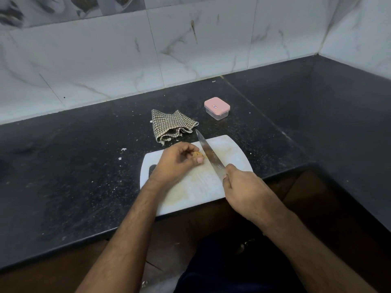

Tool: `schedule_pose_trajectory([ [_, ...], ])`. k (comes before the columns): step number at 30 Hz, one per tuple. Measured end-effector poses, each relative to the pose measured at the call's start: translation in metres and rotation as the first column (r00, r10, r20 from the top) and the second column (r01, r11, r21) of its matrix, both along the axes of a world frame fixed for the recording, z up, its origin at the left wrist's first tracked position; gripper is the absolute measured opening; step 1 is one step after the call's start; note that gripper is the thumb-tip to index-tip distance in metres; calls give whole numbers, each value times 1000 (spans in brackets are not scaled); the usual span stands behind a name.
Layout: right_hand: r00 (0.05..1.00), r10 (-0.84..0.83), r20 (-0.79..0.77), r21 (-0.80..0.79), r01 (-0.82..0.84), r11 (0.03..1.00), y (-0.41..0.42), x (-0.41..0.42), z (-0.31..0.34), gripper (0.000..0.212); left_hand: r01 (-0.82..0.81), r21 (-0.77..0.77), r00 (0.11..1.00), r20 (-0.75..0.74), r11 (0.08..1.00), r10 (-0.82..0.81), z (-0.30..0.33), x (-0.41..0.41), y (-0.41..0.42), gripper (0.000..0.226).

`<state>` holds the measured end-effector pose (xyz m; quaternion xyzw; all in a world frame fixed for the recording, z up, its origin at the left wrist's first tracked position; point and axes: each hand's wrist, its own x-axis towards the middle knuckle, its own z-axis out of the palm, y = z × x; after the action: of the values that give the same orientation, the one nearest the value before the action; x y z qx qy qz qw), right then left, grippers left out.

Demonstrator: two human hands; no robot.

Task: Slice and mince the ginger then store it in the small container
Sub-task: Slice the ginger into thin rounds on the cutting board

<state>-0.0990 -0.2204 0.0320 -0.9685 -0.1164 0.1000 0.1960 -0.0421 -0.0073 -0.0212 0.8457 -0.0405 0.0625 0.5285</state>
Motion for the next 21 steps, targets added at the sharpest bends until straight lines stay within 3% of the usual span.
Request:
schedule_pose_trajectory([
  [4,1000,17,20,18,-17,1000,-5,-6,3,13,-73,31,995,67,997,70,1,-19,-3,29],
  [9,999,46,11,-2,-46,999,-3,-11,2,11,-151,11,988,26,988,151,-3,-33,-6,38],
  [13,999,47,22,4,-47,999,2,-14,3,10,-117,39,990,81,992,114,-2,-35,-6,47],
  [18,998,57,19,-11,-56,998,8,-20,2,8,-158,175,983,125,972,137,2,-37,-7,39],
  [21,999,50,9,-1,-50,999,8,-24,2,7,-153,179,982,141,972,128,2,-39,-10,42],
])
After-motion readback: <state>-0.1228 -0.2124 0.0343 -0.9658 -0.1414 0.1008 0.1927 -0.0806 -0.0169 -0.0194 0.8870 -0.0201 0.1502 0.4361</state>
